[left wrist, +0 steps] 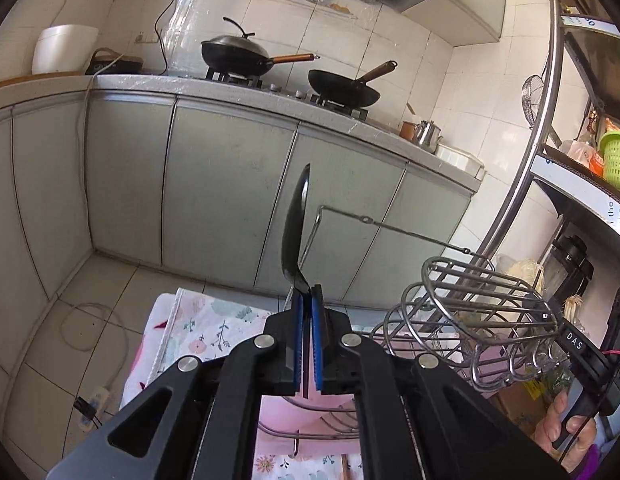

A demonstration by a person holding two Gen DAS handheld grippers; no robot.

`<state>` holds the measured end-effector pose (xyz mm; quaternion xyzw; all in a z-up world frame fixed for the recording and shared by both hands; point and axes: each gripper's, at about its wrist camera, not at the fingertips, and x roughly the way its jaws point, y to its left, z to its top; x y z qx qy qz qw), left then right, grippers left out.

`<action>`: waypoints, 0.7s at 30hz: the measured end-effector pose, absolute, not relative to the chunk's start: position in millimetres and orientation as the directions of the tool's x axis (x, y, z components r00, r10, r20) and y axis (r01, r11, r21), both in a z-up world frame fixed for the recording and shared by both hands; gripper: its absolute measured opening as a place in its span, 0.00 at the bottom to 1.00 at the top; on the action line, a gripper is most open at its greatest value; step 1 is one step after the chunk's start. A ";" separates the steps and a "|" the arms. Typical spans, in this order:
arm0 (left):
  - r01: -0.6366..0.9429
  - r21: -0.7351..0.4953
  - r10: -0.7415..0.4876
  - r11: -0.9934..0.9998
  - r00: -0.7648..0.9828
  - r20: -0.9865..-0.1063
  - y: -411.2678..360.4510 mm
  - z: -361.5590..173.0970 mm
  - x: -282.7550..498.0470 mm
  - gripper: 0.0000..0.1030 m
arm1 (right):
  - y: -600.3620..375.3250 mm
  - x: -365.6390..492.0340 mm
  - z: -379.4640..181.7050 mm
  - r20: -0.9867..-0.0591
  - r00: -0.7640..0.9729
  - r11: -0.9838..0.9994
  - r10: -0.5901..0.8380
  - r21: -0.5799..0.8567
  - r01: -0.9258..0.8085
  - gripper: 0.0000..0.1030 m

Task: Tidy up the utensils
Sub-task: 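Insert the spoon and chopstick into the pink cup, opening both tools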

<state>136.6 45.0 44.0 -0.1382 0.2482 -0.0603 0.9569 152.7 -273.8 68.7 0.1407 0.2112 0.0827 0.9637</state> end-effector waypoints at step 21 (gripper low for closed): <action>-0.023 -0.340 -0.171 0.940 0.831 -0.529 58.3 39.4 133.3 0.30 | -274.4 152.0 58.9 -0.532 0.815 0.949 0.229 0.308 -0.065 0.45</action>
